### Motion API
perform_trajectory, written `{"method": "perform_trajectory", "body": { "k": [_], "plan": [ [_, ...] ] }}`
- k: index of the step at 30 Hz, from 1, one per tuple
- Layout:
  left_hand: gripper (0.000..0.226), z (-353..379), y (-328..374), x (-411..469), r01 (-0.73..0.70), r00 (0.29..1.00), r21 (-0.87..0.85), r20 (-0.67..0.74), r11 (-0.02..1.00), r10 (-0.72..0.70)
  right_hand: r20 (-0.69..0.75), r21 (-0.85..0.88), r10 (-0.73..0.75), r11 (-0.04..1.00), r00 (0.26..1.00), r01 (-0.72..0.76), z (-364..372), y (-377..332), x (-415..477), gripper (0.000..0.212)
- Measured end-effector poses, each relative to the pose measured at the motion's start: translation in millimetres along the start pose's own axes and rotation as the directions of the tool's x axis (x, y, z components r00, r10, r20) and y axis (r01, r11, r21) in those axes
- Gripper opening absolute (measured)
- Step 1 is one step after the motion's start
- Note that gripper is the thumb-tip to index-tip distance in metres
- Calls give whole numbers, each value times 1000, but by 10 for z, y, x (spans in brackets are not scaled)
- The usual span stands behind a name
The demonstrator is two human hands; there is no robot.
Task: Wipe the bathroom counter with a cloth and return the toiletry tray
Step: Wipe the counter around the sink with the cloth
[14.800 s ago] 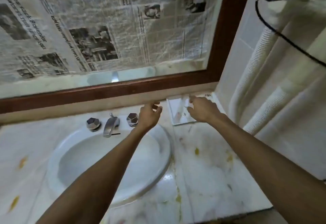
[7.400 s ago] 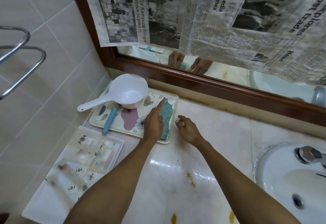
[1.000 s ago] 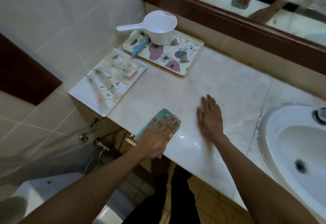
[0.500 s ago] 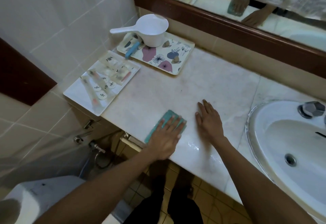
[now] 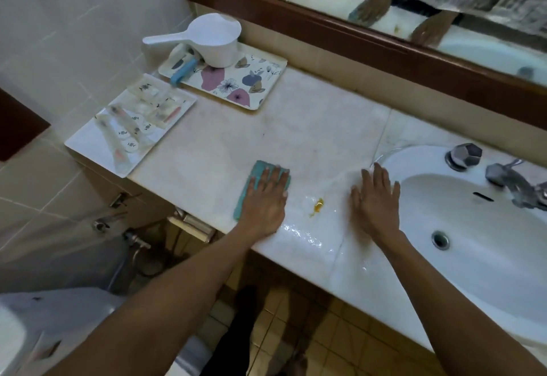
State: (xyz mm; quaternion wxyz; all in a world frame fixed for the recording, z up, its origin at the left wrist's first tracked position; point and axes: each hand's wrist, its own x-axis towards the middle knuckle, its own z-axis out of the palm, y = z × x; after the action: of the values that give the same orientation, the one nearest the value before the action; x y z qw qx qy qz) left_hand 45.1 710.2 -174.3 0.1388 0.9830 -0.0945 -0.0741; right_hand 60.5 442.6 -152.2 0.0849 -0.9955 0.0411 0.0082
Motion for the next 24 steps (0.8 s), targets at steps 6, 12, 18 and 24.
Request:
{"method": "perform_trajectory", "body": {
  "k": [6, 12, 18, 24],
  "plan": [
    [53, -76, -482, -201, -327, 943, 92, 106, 941, 317, 44, 93, -22, 996, 999, 18, 64, 516, -414, 60],
    [58, 118, 388, 217, 195, 975, 15, -113, 981, -192, 60, 156, -19, 988, 998, 9, 15, 615, -656, 61],
    [53, 400, 957, -317, -259, 965, 2, 48, 966, 258, 89, 203, 5, 979, 996, -23, -36, 689, -758, 57],
    [56, 77, 13, -284, -177, 984, 57, 38, 983, 175, 110, 213, 3, 977, 994, -26, -111, 797, -907, 55]
  ]
}}
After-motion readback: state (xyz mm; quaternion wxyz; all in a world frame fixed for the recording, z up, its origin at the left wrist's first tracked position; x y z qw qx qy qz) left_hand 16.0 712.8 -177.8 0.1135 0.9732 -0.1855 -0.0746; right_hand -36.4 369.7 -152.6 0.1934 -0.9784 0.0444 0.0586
